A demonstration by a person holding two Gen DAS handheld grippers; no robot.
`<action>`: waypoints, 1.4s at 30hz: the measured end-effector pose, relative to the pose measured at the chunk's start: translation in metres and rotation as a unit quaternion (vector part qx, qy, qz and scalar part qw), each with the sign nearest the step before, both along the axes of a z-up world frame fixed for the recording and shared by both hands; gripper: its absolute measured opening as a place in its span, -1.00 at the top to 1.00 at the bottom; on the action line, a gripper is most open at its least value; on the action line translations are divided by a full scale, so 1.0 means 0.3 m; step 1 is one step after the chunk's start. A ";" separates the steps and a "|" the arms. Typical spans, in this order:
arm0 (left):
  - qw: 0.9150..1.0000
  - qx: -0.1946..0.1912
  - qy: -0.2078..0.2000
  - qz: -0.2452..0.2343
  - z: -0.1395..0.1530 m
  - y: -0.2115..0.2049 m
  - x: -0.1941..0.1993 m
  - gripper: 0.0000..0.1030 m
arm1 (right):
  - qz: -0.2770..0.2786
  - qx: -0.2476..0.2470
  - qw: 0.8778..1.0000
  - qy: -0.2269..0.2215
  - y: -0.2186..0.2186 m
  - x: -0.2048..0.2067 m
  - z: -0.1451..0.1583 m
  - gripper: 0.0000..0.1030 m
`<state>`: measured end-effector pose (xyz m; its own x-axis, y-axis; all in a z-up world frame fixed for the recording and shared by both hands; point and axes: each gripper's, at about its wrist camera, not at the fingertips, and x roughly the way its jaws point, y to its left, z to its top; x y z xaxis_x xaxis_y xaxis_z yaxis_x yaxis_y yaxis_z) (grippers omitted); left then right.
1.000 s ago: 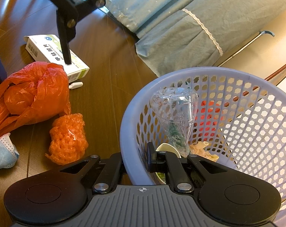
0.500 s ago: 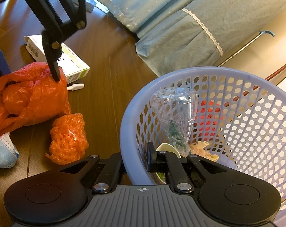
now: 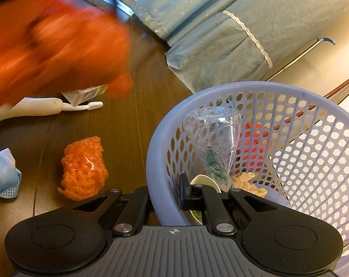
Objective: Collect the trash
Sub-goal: 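Carry the red bag over the wastebasket and release it, then reach the left tool to the blue face mask and grasp it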
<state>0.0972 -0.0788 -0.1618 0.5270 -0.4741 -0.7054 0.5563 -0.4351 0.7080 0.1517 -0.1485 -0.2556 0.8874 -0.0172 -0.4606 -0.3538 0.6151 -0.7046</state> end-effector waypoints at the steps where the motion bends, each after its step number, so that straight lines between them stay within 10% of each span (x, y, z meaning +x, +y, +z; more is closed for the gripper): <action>1: 1.000 -0.008 -0.002 0.002 0.025 -0.007 0.009 0.07 | 0.000 0.000 1.000 0.000 0.000 0.000 0.000 0.93; 22: 0.984 -0.175 -0.003 0.010 0.267 -0.377 0.112 -0.30 | -0.002 0.006 1.000 -0.001 -0.016 -0.006 0.000 0.93; 42: 0.986 -0.064 0.121 0.097 0.028 -0.005 0.004 -0.25 | -0.001 0.000 1.000 0.001 -0.014 -0.017 0.015 0.93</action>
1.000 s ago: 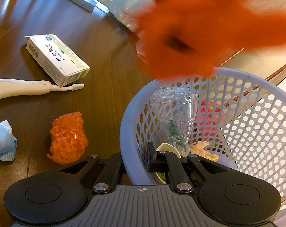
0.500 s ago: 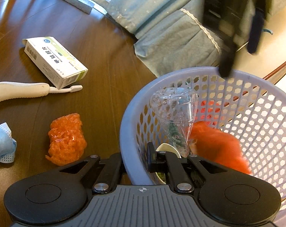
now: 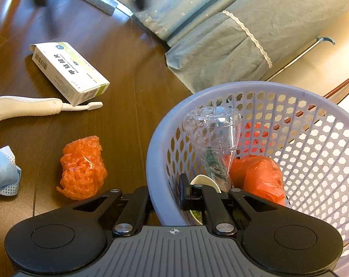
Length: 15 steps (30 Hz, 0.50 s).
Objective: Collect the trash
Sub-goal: 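Reach the left tool to the blue face mask and grasp it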
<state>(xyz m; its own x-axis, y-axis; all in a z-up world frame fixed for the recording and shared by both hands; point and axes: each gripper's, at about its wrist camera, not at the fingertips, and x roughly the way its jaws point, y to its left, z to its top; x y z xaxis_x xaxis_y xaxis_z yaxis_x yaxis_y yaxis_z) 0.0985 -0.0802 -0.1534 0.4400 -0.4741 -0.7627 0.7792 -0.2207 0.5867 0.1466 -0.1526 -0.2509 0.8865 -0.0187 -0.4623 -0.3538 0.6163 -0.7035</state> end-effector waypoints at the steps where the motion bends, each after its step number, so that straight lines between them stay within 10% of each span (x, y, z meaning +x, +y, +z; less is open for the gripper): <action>1: 1.000 0.010 0.000 -0.014 -0.027 -0.004 -0.020 -0.23 | 0.000 -0.001 1.000 0.000 0.001 0.001 -0.002 0.93; 15: 0.994 0.056 0.009 -0.093 -0.207 -0.066 -0.107 -0.03 | 0.000 0.000 1.000 0.000 0.007 0.001 -0.008 0.93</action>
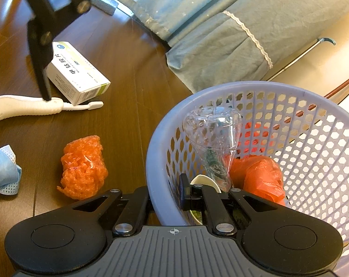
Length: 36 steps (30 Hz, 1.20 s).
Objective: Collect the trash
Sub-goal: 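Reach the left tool to the blue face mask and grasp it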
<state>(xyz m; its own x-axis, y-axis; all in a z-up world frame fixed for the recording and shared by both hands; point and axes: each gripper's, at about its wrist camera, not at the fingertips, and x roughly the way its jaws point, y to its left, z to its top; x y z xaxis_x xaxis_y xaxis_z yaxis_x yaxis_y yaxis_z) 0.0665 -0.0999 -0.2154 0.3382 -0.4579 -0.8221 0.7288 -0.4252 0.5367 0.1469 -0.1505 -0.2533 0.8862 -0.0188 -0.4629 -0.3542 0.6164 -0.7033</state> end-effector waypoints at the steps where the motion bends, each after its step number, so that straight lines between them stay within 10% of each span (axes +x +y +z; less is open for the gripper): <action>1: 1.000 0.000 0.002 0.000 -0.003 -0.002 0.001 -0.03 | 0.000 0.001 1.000 0.000 0.001 0.001 -0.001 0.93; 22: 0.991 0.034 -0.055 -0.121 -0.094 -0.041 -0.026 0.15 | -0.002 0.002 1.000 0.000 0.001 0.001 0.000 0.93; 36: 0.989 0.040 -0.064 -0.124 -0.101 -0.054 0.001 0.80 | -0.002 0.003 1.000 0.000 0.001 0.001 0.001 0.93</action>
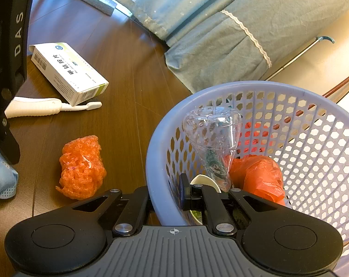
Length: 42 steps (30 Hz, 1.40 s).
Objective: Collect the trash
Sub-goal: 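Reach the left tool to the blue face mask and grasp it, then carry the face mask over the wastebasket and open the left tool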
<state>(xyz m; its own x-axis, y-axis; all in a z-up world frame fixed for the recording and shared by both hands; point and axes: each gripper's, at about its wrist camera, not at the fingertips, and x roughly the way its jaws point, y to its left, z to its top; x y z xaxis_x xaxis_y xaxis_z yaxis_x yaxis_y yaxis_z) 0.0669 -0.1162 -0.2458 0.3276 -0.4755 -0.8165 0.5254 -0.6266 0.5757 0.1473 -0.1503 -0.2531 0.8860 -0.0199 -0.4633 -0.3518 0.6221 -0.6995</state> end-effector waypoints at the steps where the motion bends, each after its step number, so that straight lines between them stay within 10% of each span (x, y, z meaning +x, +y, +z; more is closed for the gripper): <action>1: 1.000 -0.002 0.001 0.003 0.009 -0.004 0.003 0.80 | 0.000 0.000 1.000 0.000 -0.001 0.000 0.001 0.93; 21: 0.994 -0.053 0.019 0.091 0.183 0.024 0.034 0.80 | -0.001 0.001 1.000 0.000 -0.005 0.007 0.005 0.93; 25: 0.980 -0.065 0.097 0.158 0.199 -0.031 0.061 0.40 | 0.000 0.001 1.000 0.001 -0.008 0.007 0.007 0.93; 36: 0.956 -0.056 0.155 0.244 0.103 -0.139 0.089 0.38 | -0.001 0.002 1.000 0.000 -0.012 0.008 0.010 0.93; 42: 0.964 -0.041 0.133 0.227 0.091 -0.127 0.087 0.80 | -0.002 0.002 1.000 0.000 -0.012 0.008 0.010 0.93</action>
